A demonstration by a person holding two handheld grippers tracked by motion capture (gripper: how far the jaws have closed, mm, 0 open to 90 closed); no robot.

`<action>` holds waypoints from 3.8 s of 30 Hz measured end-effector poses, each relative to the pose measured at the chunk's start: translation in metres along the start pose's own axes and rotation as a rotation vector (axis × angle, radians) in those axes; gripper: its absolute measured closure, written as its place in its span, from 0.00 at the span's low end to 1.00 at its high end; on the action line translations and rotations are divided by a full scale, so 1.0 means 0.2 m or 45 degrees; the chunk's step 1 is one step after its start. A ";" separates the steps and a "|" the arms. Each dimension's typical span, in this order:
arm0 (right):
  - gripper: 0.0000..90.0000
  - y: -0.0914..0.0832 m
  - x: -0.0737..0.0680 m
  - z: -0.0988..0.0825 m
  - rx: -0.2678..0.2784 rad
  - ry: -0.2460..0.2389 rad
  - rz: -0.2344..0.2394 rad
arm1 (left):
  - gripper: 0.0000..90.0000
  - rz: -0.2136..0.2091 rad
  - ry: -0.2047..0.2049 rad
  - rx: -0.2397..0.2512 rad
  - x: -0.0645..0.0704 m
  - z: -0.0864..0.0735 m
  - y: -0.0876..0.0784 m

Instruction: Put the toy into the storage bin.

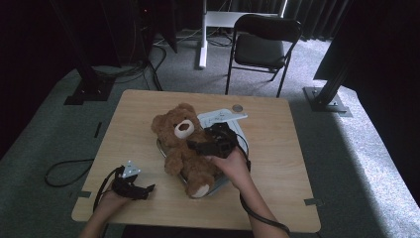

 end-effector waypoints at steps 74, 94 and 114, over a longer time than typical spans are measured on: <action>0.33 0.54 0.21 -0.28 -0.611 -0.043 -0.131 | 0.02 -0.003 0.001 0.002 0.00 0.00 0.00; 0.32 0.37 0.05 -0.12 -0.405 -0.039 -0.013 | 0.02 -0.004 -0.002 0.003 0.00 0.00 0.00; 0.47 -0.09 -0.04 -0.21 -0.238 -0.054 0.078 | 0.02 -0.004 -0.001 0.001 0.00 0.00 0.00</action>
Point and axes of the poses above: each handheld gripper's, and its own axes: y roughly forward along the jaws, z roughly out of its top, x roughly to its right, the point moved 10 cm from there along y, roughly forward along the jaws, and after that the axes turned 12 degrees about z, right-handed, at the moved point
